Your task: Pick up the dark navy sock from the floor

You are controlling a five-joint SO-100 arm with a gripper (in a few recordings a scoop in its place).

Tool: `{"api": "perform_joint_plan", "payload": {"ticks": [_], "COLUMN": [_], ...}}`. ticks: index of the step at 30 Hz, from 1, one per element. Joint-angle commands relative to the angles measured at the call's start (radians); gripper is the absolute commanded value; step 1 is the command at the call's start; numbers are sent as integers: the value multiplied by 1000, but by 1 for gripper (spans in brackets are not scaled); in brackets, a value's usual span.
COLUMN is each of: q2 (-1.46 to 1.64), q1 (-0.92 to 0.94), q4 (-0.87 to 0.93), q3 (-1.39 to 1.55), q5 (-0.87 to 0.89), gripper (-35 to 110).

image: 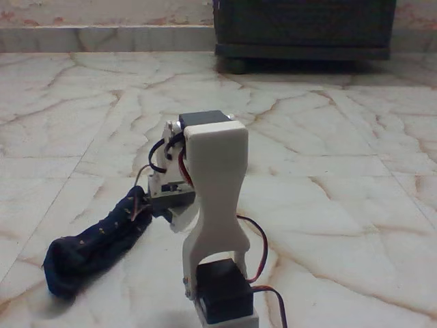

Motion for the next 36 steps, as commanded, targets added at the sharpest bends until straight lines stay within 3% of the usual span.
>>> {"api": "perform_joint_plan", "payload": {"ticks": [1,6,17,23,36], "q2": [-21,-117,-417,-792,-1055], "q1": [-41,-187,-382,-394,-391], "q4": [55,57,178,295,218], "q3": [-98,-193,-561,-942,-1068], "q5": [58,209,272,359,342], "gripper": [0,3,10,10,4]}}
